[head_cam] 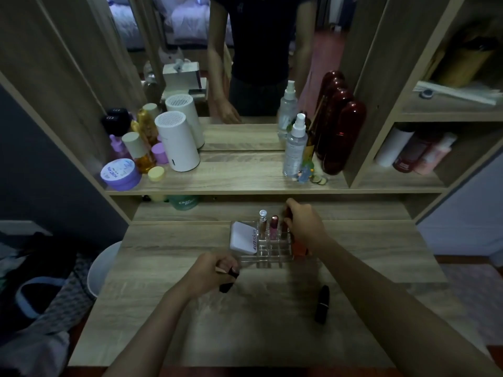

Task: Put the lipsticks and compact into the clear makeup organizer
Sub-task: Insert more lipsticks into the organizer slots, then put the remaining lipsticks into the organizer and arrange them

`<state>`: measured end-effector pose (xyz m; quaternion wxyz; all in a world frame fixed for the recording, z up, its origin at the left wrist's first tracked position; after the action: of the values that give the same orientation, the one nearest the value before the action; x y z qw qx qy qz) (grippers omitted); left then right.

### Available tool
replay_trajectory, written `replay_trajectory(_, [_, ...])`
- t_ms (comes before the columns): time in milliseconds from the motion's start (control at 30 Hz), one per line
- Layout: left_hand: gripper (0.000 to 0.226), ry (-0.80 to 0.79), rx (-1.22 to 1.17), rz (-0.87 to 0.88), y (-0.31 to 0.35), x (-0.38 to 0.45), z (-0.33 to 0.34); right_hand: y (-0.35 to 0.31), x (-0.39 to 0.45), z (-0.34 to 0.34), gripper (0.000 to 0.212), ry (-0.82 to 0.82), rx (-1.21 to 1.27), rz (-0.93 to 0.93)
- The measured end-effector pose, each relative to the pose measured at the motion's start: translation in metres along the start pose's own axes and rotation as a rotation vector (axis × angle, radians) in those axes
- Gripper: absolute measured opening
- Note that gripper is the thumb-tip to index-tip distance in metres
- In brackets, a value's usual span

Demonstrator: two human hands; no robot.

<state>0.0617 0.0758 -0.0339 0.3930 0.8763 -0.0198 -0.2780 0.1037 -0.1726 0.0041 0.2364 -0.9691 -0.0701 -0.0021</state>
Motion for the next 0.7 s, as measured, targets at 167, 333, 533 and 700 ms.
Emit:
replay_trajectory(167, [0.043, 0.063, -0.12, 0.015, 0.009, 0.005, 0.004, 0.002, 0.0, -0.004, 0.026, -0.028, 0.033, 0.012])
replay_trajectory(333, [0.036, 0.111, -0.191, 0.09, 0.033, 0.01, 0.001, 0.009, -0.005, -0.017, 0.038, -0.02, 0.062, -0.001])
replay_trajectory(533, [0.028, 0.254, -0.206, 0.196, 0.065, 0.026, -0.001, 0.031, -0.034, -0.045, 0.026, 0.106, 0.006, 0.012])
replay_trajectory(700, [0.029, 0.288, -0.273, 0.223, 0.079, 0.035, 0.004, 0.054, -0.09, -0.026, 0.013, 0.024, -0.019, 0.255])
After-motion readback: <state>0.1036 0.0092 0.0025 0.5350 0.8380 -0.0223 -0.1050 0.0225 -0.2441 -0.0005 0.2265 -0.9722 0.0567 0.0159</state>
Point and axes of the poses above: each hand's wrist, its own x-axis towards the middle knuckle, its own z-axis out of the palm, y = z × x, the point moved 1 cm from there along x, towards the middle knuckle, and after that the axes turned 12 degrees about -z, right-handed, at the moved point
